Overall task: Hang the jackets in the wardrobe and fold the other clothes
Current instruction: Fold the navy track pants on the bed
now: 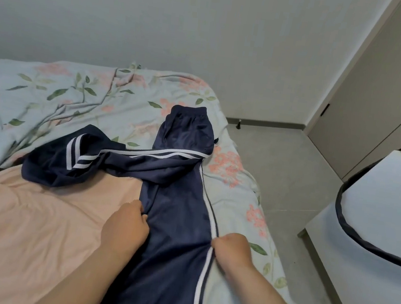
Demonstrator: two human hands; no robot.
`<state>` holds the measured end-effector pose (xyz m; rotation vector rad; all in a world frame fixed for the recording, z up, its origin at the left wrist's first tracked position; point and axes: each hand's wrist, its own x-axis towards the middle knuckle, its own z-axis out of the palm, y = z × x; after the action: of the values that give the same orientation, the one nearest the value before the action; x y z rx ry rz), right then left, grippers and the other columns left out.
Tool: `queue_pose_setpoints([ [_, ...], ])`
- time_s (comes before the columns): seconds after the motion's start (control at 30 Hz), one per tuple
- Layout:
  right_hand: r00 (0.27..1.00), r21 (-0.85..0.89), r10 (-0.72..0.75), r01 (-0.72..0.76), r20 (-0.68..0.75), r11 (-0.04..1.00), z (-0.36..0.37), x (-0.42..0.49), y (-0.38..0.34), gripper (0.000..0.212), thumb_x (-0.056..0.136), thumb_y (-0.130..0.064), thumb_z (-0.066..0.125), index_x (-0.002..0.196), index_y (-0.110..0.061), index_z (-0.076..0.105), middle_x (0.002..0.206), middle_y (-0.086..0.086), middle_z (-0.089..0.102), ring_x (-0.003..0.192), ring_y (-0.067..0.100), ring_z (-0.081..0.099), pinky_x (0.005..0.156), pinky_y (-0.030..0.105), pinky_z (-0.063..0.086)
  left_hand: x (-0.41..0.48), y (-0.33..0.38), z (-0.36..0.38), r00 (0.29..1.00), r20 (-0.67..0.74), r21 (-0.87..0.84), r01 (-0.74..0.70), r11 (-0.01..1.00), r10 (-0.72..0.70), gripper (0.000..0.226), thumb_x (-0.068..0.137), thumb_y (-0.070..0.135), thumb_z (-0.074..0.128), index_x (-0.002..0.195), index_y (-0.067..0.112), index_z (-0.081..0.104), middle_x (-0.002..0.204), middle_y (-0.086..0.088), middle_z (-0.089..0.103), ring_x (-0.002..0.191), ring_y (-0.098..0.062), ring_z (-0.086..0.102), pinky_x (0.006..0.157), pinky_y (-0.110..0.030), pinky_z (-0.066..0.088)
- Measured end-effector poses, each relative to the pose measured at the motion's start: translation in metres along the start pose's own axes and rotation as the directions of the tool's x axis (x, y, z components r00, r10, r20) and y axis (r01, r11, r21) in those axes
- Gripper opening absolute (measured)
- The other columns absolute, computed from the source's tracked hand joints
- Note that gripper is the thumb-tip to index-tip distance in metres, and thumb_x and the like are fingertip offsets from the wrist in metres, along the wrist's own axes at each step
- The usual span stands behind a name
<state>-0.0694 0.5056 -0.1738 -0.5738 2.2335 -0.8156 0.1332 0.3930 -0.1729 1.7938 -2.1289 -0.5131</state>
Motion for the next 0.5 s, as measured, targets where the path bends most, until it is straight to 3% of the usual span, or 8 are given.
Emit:
queue_pose_setpoints([
  [0.1, 0.998, -0.038, 0.046, -0.048, -0.043, 0.998, -0.020, 0.003, 0.017, 0.017, 0.071, -0.009, 0.055, 0.056, -0.013, 0.047, 0.053, 0.002, 0.051, 0.049, 0.021, 0.047, 0.045, 0.021, 0.030, 0.007, -0.005, -0.003, 0.998, -0.008, -0.022, 0.057, 0.998, -0.057, 0.011, 0.095, 0.019, 0.050, 0.086, 0.012, 0.049, 0.094, -0.014, 0.064, 0.087, -0.037, 0.061, 0.066, -0.035, 0.037],
  [0.23, 0.996, -0.152, -0.088, 0.084, -0.018, 0.985, -0.021, -0.002, 0.021, 0.036, 0.081, -0.019, 0.054, 0.052, -0.020, 0.033, 0.044, -0.003, 0.040, 0.044, 0.019, 0.036, 0.047, 0.026, 0.027, 0.006, -0.012, -0.015, 0.989, -0.017, -0.136, 0.142, 0.980, -0.146, 0.019, 0.095, 0.025, 0.053, 0.086, 0.009, 0.051, 0.090, -0.014, 0.066, 0.082, -0.033, 0.058, 0.067, -0.037, 0.040],
  [0.37, 0.981, 0.039, 0.016, -0.024, 0.193, 0.999, -0.019, -0.032, 0.025, 0.028, 0.083, -0.032, 0.058, 0.063, -0.014, 0.048, 0.048, 0.006, 0.057, 0.039, 0.021, 0.048, 0.041, 0.021, 0.034, -0.044, -0.011, -0.027, 0.982, 0.061, -0.244, 0.188, 0.951, -0.178, 0.025, 0.082, 0.045, 0.063, 0.083, 0.023, 0.049, 0.078, 0.007, 0.062, 0.068, -0.009, 0.056, 0.054, -0.027, 0.037],
  [0.5, 0.928, 0.172, 0.068, -0.139, 0.367, 0.975, -0.014, -0.067, 0.034, 0.022, 0.082, -0.028, 0.068, 0.074, -0.010, 0.059, 0.061, 0.007, 0.060, 0.049, 0.020, 0.057, 0.045, 0.024, 0.046, -0.114, -0.021, -0.022, 0.937, 0.284, -0.184, 0.263, 0.947, -0.205, 0.026, 0.076, 0.045, 0.067, 0.080, 0.022, 0.057, 0.073, 0.005, 0.067, 0.069, -0.012, 0.063, 0.059, -0.029, 0.043],
])
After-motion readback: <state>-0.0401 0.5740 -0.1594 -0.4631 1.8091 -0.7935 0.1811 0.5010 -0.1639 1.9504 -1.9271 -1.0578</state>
